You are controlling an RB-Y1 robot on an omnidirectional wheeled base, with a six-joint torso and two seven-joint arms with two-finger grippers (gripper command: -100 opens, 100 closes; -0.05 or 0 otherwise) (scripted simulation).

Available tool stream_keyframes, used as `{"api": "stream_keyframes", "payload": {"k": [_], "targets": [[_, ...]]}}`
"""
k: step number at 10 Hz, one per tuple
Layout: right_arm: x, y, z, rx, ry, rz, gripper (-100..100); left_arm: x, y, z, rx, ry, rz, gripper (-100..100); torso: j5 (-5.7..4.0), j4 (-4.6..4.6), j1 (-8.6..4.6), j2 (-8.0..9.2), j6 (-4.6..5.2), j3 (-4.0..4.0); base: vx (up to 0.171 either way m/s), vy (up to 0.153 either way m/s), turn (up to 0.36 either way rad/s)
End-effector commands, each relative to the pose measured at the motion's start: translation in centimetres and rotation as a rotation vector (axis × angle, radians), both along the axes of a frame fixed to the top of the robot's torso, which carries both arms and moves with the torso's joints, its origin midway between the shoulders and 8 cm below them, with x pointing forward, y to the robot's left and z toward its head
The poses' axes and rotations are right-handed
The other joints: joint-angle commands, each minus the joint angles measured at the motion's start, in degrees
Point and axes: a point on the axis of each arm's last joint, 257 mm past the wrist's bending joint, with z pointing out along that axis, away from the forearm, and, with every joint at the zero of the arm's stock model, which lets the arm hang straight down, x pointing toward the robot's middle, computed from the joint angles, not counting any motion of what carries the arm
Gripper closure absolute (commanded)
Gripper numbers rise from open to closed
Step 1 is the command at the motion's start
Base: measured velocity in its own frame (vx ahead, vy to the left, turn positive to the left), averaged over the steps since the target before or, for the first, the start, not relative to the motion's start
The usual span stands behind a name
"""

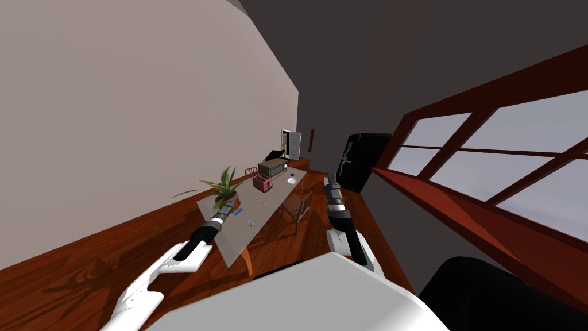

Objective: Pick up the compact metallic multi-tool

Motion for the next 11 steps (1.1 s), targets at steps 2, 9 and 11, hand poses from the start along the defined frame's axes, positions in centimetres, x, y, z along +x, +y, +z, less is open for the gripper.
{"api": "stream_keyframes", "payload": {"k": [2, 9, 11], "targets": [[0.0, 0.0, 0.0, 0.0, 0.0, 0.0, 0, 0.2, 1.3, -2.6, 0.026, 0.066, 0.023, -100, 0.0, 0.0, -0.03, -0.02, 0.06, -0.01, 0.02, -0.007, -0.135], [0.0, 0.0, 0.0, 0.0, 0.0, 0.0, 0, -1.6, 4.8, -11.5, 0.125, 0.303, 0.091, -100, 0.0, -0.01, -0.01, -0.05, -0.01, -0.03, 0.033, -0.004, -0.12], [0.0, 0.0, 0.0, 0.0, 0.0, 0.0, 0, -2.9, 6.0, -14.4, 0.152, 0.379, 0.113, -100, 0.01, -0.02, 0.01, -0.07, 0.0, -0.04, 0.041, 0.006, -0.102]]}}
